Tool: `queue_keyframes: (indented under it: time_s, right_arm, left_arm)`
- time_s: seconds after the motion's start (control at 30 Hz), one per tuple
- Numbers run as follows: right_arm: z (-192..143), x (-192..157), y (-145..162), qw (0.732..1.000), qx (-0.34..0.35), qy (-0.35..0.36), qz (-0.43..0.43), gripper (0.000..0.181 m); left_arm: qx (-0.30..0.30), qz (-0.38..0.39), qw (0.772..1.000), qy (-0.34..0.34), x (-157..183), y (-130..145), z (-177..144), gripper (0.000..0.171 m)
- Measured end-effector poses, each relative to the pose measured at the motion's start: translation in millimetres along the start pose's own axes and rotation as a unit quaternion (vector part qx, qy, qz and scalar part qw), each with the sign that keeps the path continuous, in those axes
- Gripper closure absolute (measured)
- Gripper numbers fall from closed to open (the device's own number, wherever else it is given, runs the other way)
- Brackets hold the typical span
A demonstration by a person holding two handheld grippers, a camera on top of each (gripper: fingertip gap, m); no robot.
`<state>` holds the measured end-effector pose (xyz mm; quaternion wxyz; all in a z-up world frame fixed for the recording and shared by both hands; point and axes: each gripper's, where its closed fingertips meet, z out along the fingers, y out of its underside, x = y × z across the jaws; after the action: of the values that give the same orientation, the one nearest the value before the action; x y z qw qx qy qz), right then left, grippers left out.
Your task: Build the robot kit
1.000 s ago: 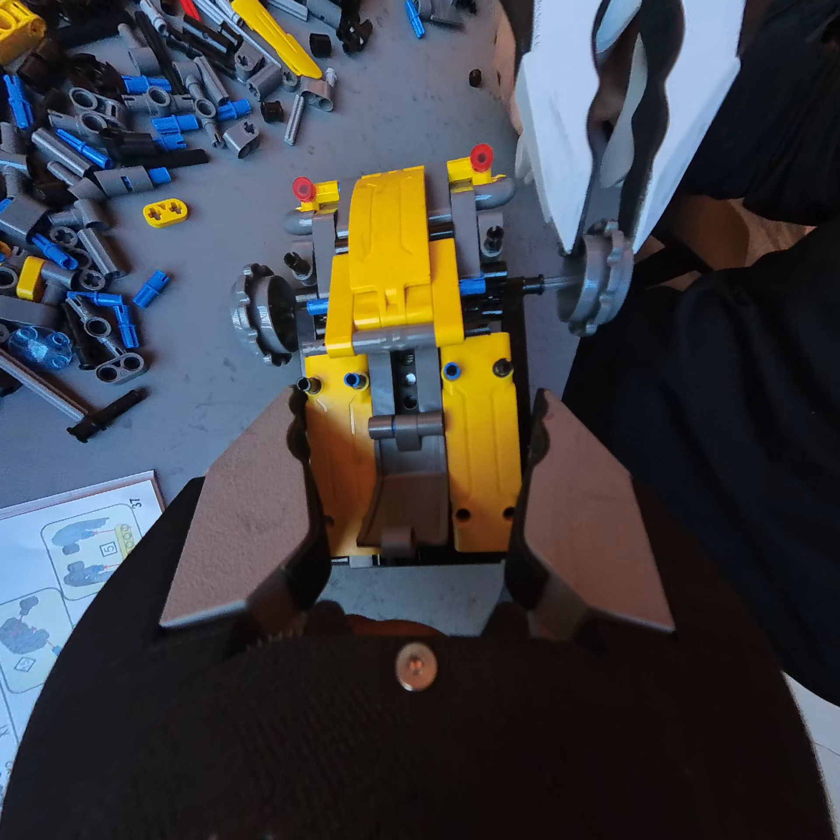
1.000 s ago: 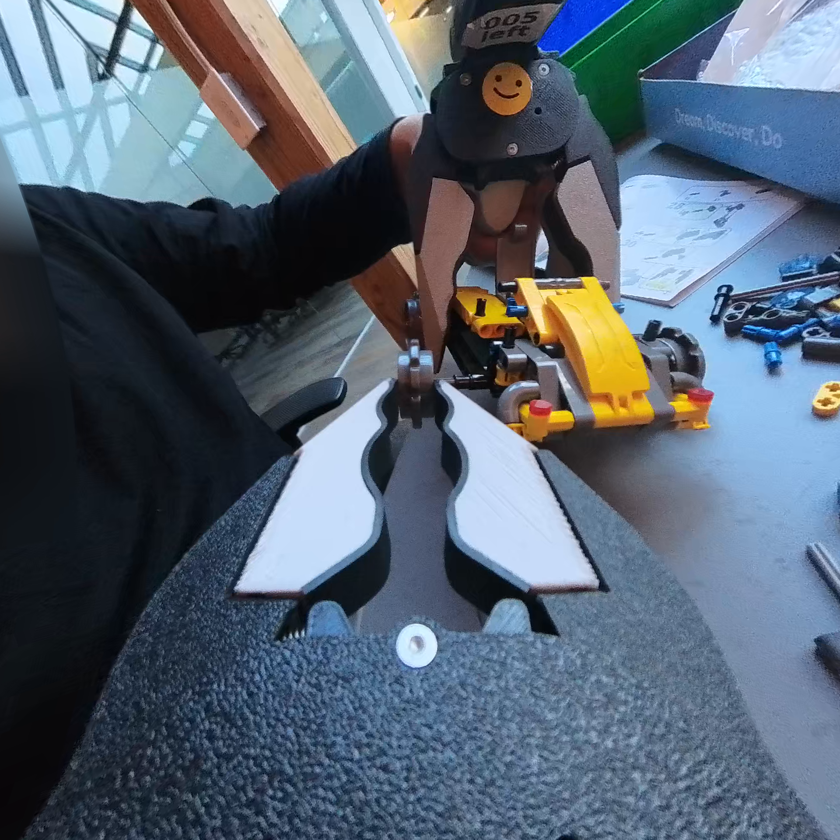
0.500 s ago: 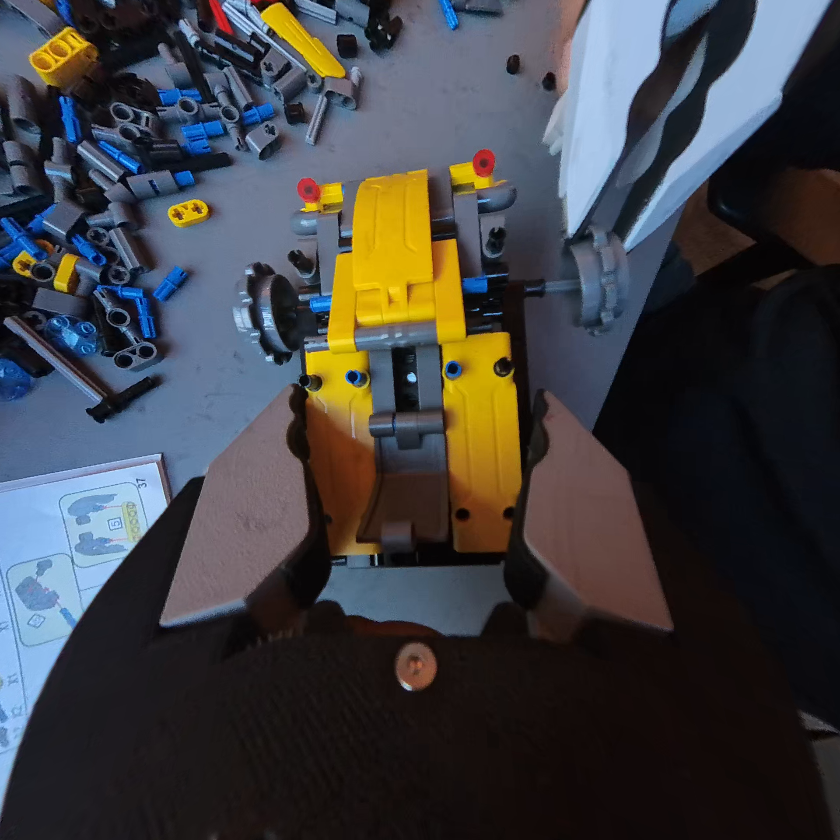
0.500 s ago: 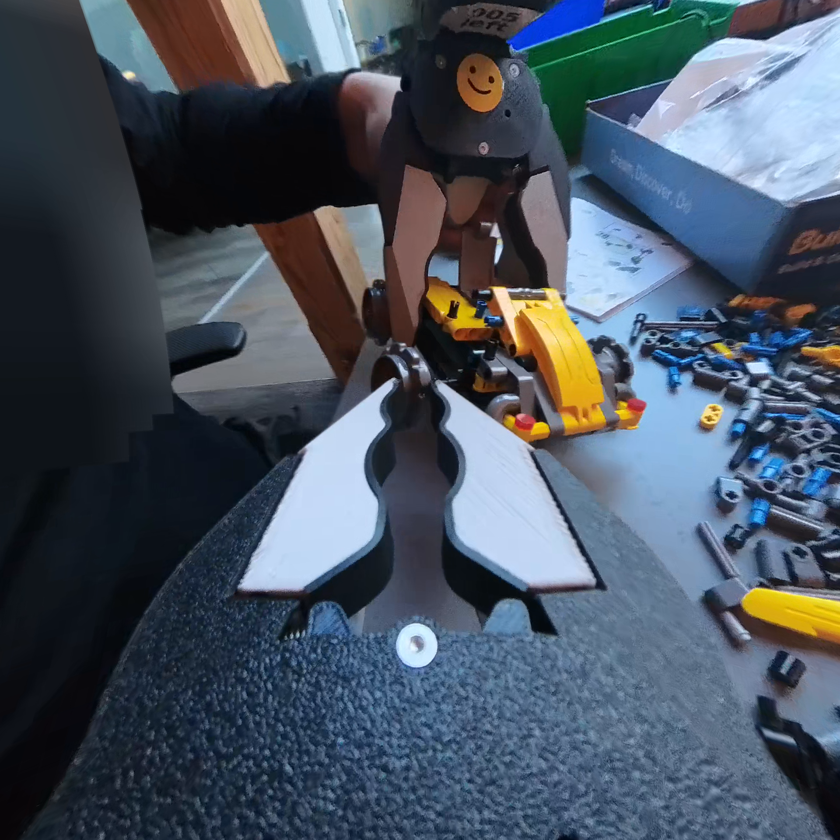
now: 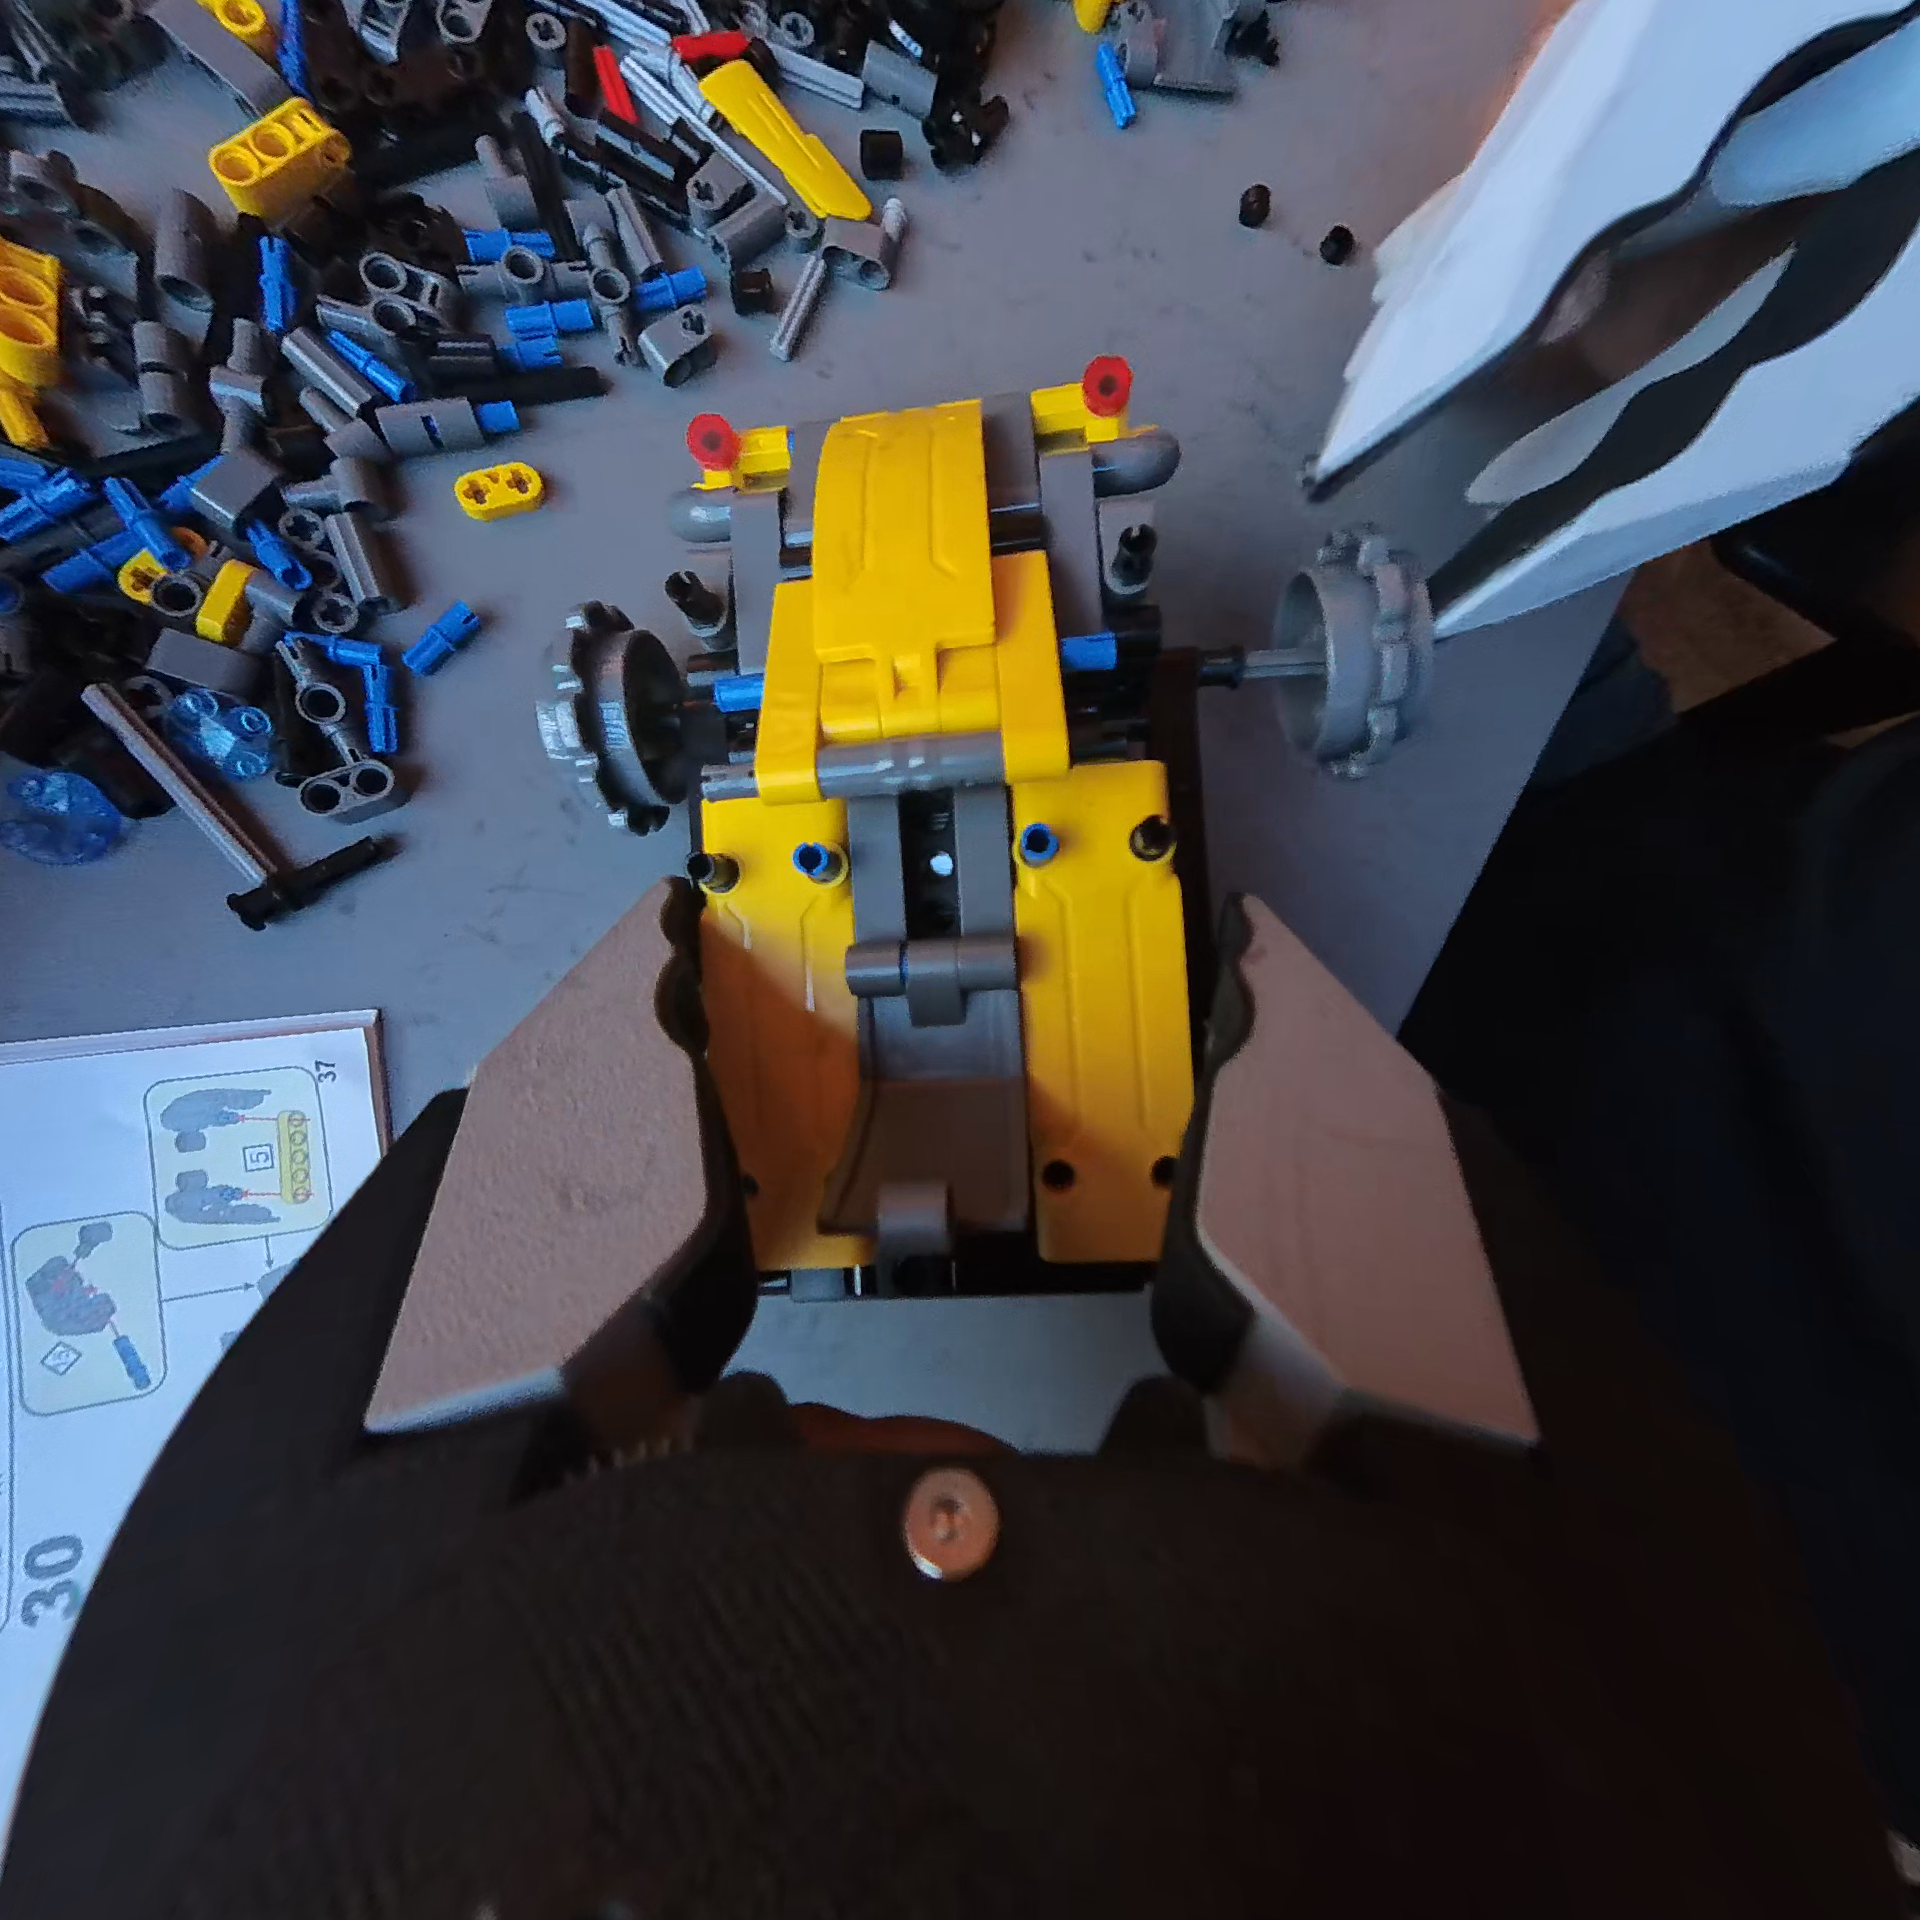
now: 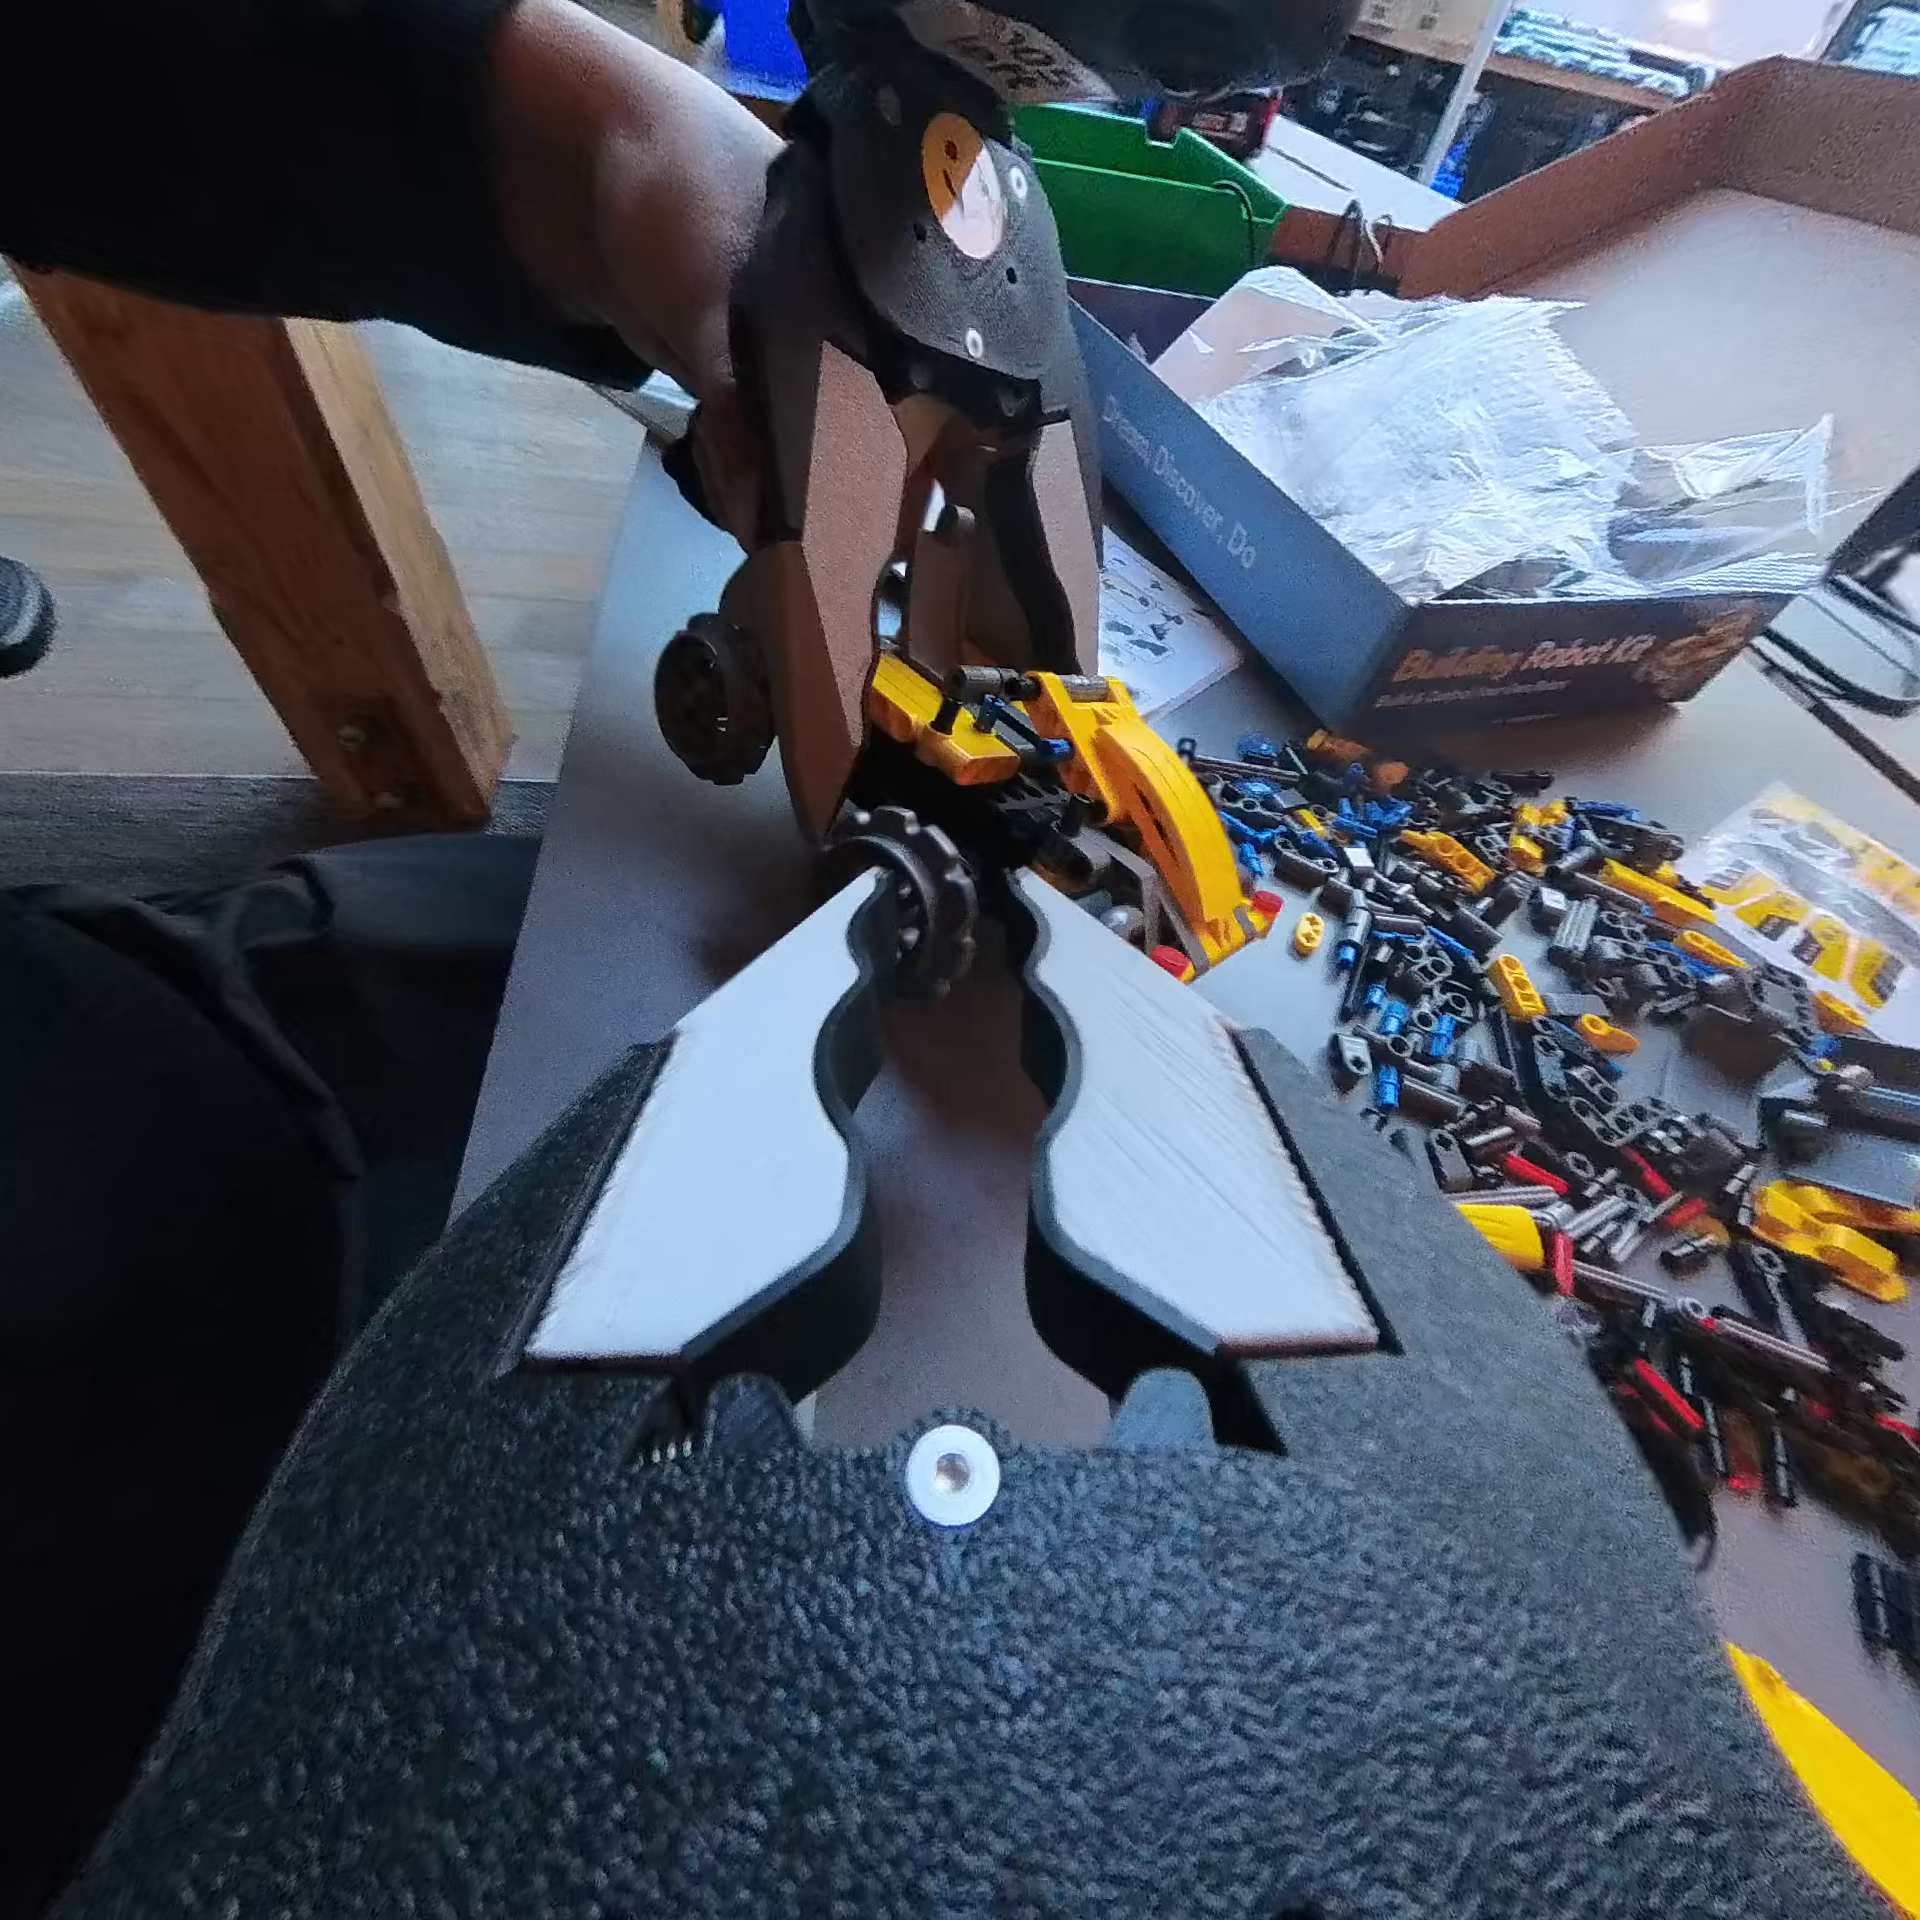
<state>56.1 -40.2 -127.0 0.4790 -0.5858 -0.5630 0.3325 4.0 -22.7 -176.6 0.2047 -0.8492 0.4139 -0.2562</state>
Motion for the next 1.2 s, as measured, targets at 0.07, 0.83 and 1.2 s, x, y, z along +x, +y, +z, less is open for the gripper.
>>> queue_keyframes:
  time_s: [0.07, 0.83, 1.2]
  right_arm:
    - [-2, 3, 0, 1.000, -0.004, 0.026, -0.015, 0.159]
    - [1, 4, 19, 0.988, -0.053, 0.123, 0.070, 0.143]
    - [15, -4, 39, 0.985, -0.123, 0.099, 0.070, 0.152]
  left_arm:
    - [0.003, -0.004, 1.000, -0.003, -1, -1, 0, 0.077]
    - [0.040, -0.041, 0.998, -0.040, -5, -6, 3, 0.078]
    - [0.024, 0.008, 0.996, -0.084, -5, 0, 9, 0.078]
